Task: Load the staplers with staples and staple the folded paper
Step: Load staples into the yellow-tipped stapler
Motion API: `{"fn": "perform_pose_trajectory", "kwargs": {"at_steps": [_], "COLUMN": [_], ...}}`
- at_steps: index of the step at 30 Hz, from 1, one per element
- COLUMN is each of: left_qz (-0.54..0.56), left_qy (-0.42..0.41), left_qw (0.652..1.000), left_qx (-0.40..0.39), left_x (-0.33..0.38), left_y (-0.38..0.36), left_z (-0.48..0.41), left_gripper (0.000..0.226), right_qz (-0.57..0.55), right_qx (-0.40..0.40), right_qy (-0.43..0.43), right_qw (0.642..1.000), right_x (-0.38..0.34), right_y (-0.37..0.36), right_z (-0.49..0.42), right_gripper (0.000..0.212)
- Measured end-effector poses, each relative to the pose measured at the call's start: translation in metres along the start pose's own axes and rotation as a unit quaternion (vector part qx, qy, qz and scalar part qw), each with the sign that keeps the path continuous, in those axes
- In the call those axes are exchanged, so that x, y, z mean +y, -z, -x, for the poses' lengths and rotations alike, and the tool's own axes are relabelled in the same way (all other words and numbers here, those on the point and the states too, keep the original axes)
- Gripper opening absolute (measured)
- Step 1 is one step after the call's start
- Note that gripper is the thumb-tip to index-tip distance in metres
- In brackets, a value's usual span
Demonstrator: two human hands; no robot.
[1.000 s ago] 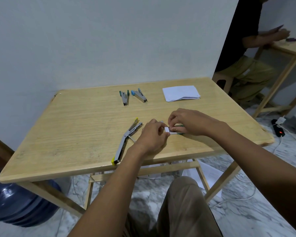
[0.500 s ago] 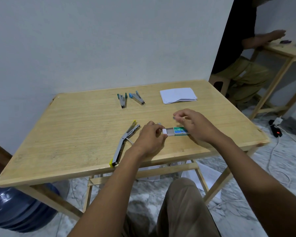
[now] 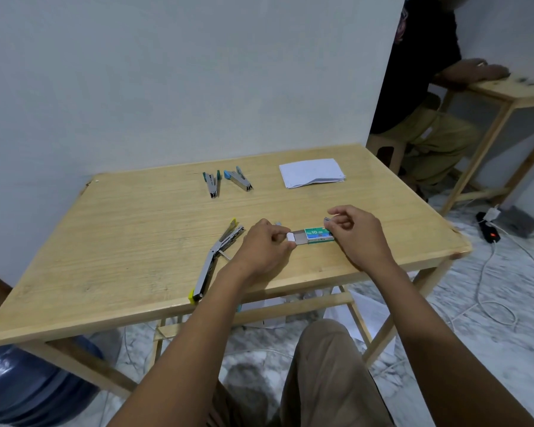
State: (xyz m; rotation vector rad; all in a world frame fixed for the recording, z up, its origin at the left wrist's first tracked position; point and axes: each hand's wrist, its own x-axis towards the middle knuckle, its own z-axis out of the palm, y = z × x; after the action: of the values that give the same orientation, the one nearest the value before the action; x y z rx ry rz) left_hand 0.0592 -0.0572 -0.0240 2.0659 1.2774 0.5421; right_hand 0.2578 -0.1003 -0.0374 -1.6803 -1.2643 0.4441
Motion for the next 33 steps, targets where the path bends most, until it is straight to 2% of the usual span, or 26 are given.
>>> {"fn": "perform_pose_trajectory", "kwargs": {"at_steps": [8, 9, 11, 13, 14, 15, 17, 20, 24, 27, 30, 33], "left_qz": [-0.041, -0.040, -0.027, -0.020, -0.015, -0.004, 0.025, 0.047, 0.060, 0.098, 0.092, 0.041], "left_qy": [0.011, 0.009, 0.002, 0.005, 0.011, 0.011, 0.026, 0.039, 0.034, 0.024, 0.005, 0.019], "left_qw": [0.999, 0.999, 1.000, 1.000, 1.000, 1.000, 0.999, 0.998, 0.997, 0.995, 0.996, 0.988], "left_qx": [0.002, 0.001, -0.006, -0.008, -0.011, -0.007, -0.004, -0.007, -0.020, -0.020, 0.020, 0.149], "left_x": [0.004, 0.005, 0.008, 0.009, 0.008, 0.007, 0.005, 0.004, 0.004, 0.005, 0.002, -0.016], "left_y": [-0.009, -0.009, -0.009, -0.009, -0.010, -0.011, -0.013, -0.014, -0.010, -0.003, 0.018, 0.047], "left_z": [-0.010, -0.010, -0.009, -0.009, -0.010, -0.011, -0.014, -0.015, -0.013, -0.009, -0.003, 0.004], "left_gripper": [0.036, 0.032, 0.010, 0.033, 0.037, 0.032, 0.005, 0.033, 0.052, 0.056, 0.049, 0.045], "right_qz": [0.001, 0.003, 0.007, 0.008, 0.009, 0.008, 0.008, 0.015, 0.018, 0.027, 0.026, 0.006], "right_qx": [0.021, 0.021, 0.023, 0.028, 0.030, 0.031, 0.030, 0.029, 0.030, 0.040, 0.063, 0.068], "right_qy": [0.007, 0.006, 0.007, 0.007, 0.006, 0.005, 0.004, 0.006, -0.004, -0.007, 0.007, 0.022], "right_qw": [1.000, 1.000, 1.000, 1.000, 0.999, 0.999, 1.000, 0.999, 0.999, 0.999, 0.998, 0.997], "right_x": [-0.001, -0.002, -0.003, -0.003, -0.003, -0.003, -0.004, -0.005, -0.008, -0.010, -0.012, -0.019], "right_y": [-0.013, -0.013, -0.013, -0.013, -0.013, -0.014, -0.016, -0.017, -0.016, -0.016, -0.014, -0.014], "right_z": [0.007, 0.007, 0.008, 0.008, 0.009, 0.009, 0.010, 0.011, 0.011, 0.012, 0.014, 0.017], "right_gripper": [0.019, 0.019, 0.019, 0.018, 0.018, 0.018, 0.018, 0.019, 0.022, 0.025, 0.024, 0.023]}}
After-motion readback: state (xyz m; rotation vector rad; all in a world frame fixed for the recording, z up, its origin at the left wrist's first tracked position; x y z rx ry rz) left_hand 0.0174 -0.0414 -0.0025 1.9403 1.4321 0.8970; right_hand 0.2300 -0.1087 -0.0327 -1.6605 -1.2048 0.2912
